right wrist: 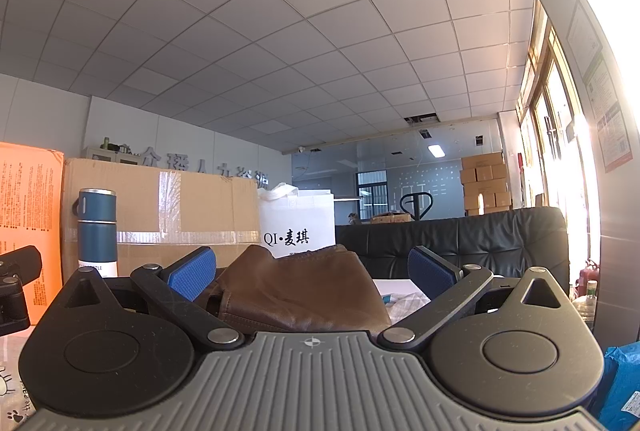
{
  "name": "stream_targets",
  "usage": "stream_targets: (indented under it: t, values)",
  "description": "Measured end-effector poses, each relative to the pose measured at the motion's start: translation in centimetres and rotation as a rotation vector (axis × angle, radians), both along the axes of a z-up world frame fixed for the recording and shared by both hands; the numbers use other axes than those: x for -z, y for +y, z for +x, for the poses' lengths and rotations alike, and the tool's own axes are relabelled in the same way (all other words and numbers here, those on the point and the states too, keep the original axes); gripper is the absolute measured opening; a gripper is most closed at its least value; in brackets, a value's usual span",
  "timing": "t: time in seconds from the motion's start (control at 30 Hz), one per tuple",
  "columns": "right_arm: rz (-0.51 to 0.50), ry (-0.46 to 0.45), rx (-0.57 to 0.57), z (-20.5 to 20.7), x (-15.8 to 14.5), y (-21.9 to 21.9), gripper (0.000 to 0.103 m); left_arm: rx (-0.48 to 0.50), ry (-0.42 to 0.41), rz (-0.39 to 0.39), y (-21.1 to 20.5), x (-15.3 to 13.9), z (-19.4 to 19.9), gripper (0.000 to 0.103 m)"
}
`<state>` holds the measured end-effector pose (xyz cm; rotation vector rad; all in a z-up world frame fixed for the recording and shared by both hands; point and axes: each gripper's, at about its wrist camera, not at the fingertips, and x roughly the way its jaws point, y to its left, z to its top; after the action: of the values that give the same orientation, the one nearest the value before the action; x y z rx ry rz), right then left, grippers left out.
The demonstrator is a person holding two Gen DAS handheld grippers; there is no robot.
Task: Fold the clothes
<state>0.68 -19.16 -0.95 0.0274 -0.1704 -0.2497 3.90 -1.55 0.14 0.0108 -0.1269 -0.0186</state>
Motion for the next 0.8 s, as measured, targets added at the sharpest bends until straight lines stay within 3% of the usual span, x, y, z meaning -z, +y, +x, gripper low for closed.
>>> stream_targets:
  t: [0.8]
  values:
    - [0.003, 0.0, -0.001, 0.16, 0.04, -0.03, 0.103, -0.008, 0.006, 0.0, -0.03, 0.08, -0.06, 0.103]
